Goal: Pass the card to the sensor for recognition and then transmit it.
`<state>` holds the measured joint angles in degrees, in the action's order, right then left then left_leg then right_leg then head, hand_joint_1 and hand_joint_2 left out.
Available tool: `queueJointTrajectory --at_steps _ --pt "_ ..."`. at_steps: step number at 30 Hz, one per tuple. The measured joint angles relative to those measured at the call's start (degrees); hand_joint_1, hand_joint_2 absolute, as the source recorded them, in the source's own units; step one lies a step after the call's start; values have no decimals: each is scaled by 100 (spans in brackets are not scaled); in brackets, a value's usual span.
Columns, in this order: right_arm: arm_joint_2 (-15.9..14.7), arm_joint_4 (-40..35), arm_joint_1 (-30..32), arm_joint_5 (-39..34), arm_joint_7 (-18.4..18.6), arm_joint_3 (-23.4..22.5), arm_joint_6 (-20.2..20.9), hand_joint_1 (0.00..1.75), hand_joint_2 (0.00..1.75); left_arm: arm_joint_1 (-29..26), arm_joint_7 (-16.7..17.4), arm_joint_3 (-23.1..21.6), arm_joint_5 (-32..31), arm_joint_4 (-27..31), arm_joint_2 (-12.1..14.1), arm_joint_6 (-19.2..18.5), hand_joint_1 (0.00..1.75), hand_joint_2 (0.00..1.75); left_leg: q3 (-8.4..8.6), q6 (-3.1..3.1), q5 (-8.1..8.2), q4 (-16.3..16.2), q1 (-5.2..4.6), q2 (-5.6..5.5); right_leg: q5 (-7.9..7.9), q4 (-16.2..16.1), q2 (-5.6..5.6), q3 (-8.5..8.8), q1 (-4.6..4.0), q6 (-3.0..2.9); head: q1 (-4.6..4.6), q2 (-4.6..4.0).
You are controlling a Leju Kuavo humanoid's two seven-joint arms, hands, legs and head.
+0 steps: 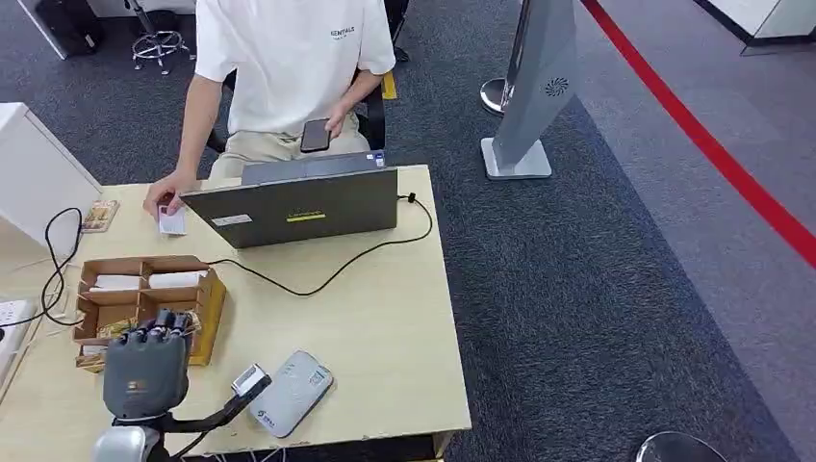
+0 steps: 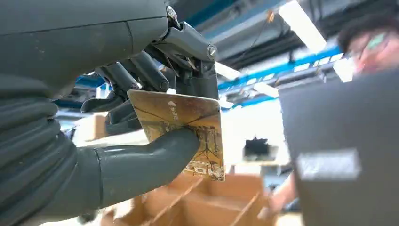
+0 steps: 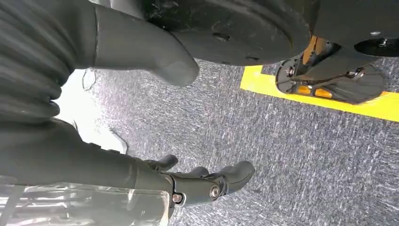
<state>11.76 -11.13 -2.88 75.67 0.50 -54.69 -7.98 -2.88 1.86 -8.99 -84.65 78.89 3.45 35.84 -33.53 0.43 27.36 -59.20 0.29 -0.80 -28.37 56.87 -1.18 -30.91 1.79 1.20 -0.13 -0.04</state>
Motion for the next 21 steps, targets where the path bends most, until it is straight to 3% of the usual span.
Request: queueJointTrajectory --at_steps 3,8,11,15,21 --pt "20 0 1 0 -15 -44 -15 0 175 84 -37 -693 13 1143 136 -236 175 175 1 0 -1 -1 0 0 1 0 1 -12 0 0 2 0" --pt "20 -2 -15 166 0 -42 81 0 175 801 269 -931 -28 1291 127 -273 175 175 3 -2 -3 -2 0 -3 7 0 6 -1 0 -4 0 -2" --pt "15 -4 -27 266 -4 -24 140 0 175 1606 415 -937 -44 785 127 -153 175 175 -6 -6 -18 -2 1 -20 11 2 24 2 -1 -2 4 -2" --pt "9 -9 -45 354 -17 26 186 0 175 2277 586 -935 -44 75 138 77 175 175 -4 -10 -21 -2 2 -13 17 5 11 -4 -2 -5 -7 0" --pt "-11 -9 -72 428 33 112 262 0 175 3343 737 -883 -44 -1453 247 339 175 175 -4 -12 -22 -2 3 -10 20 9 5 -6 -2 -6 -9 -2"
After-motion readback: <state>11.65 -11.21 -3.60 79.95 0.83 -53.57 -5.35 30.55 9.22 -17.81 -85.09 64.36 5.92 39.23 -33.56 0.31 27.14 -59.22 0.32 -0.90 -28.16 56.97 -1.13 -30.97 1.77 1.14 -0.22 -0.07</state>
